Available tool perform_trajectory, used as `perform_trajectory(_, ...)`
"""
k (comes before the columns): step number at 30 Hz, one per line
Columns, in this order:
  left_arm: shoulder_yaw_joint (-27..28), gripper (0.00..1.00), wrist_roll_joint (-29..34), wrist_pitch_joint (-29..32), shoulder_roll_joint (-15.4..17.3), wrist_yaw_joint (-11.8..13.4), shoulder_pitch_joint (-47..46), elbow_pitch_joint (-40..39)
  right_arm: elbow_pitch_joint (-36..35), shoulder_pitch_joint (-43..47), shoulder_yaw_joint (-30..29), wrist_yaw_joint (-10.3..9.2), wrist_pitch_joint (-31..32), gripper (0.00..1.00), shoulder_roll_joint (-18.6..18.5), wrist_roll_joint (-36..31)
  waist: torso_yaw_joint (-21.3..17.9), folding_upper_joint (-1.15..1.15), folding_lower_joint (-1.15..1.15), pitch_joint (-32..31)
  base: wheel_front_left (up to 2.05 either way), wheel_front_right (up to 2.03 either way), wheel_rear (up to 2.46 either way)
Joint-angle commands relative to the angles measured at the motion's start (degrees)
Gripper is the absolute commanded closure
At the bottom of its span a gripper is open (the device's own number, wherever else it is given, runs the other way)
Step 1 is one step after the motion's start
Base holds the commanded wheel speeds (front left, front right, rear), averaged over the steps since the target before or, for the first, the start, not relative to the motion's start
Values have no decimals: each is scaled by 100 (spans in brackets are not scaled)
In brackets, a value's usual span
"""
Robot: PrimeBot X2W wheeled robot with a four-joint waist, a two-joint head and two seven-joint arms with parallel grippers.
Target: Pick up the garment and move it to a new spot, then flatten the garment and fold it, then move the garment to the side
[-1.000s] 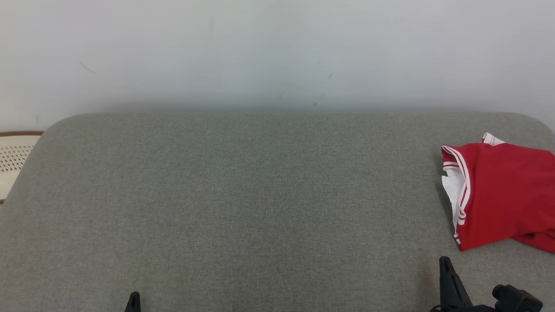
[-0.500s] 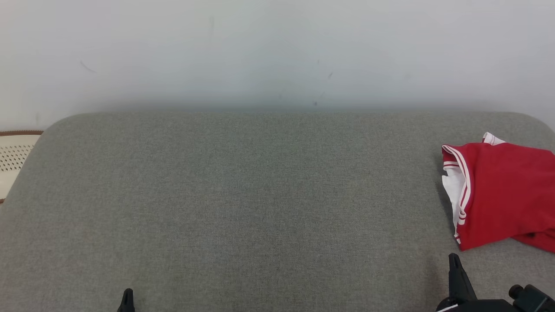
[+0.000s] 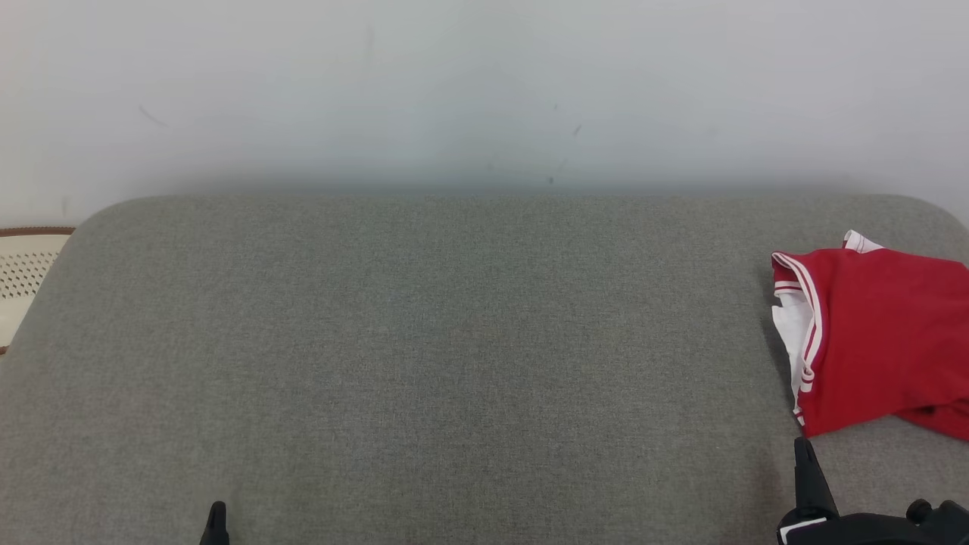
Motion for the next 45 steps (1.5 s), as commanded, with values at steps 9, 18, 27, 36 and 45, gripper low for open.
perform_trajectory(9, 85, 100, -779, 182, 16, -85, -167, -76, -48, -143, -108, -1, 176, 100, -61, 809, 1, 0, 0, 7, 0, 0, 0)
perform_trajectory(18, 123, 100, -1333, 316, 17, -122, -202, -79, -42, -164, -189, -1, 326, 100, -61, 1412, 1, 0, 0, 13, 0, 0, 0)
perform_trajectory(27, 160, 100, -1863, 445, 17, -161, -233, -80, -37, -216, -270, -1, 461, 100, -57, 1953, 1, 0, 0, 19, 0, 0, 0)
perform_trajectory(36, 194, 100, -2292, 555, 17, -197, -229, -78, -33, -252, -338, -1, 577, 100, -51, 2411, 1, 0, 0, 25, 0, 0, 0)
perform_trajectory(45, 229, 100, -2730, 664, 18, -223, -261, -80, -27, -264, -416, -1, 703, 100, -42, 2890, 2, 0, 0, 31, 0, 0, 0)
